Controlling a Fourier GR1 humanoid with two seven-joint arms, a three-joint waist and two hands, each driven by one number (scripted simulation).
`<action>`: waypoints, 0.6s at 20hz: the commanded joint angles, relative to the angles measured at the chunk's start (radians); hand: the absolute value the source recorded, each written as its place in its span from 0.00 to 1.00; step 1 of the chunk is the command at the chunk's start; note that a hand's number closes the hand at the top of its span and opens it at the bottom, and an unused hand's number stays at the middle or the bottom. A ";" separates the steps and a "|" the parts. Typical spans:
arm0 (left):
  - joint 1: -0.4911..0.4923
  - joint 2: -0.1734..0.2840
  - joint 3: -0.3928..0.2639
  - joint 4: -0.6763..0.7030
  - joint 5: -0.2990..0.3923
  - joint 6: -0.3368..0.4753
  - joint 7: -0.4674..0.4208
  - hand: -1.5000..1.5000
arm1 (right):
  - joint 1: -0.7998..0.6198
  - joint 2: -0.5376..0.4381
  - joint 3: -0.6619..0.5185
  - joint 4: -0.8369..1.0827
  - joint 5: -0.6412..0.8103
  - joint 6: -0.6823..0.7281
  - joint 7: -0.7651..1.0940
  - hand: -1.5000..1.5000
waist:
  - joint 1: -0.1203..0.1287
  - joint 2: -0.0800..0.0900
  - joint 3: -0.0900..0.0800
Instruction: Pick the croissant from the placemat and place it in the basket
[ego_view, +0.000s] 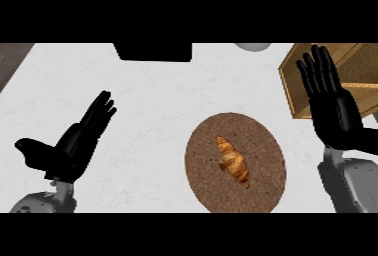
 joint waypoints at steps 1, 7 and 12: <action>-0.009 0.001 -0.001 0.008 -0.052 0.006 -0.059 0.50 | -0.061 0.018 0.092 -0.022 0.011 0.053 0.061 1.00 | 0.003 0.019 0.035; -0.064 0.120 0.057 -0.002 -0.136 0.016 -0.071 0.50 | 0.034 0.260 0.050 -0.005 -0.223 -0.038 -0.027 1.00 | -0.033 0.033 0.084; -0.125 0.145 0.058 0.105 -0.226 0.016 -0.134 0.50 | 0.030 0.268 0.757 -0.036 -0.056 -0.001 0.108 0.00 | 0.001 0.018 0.034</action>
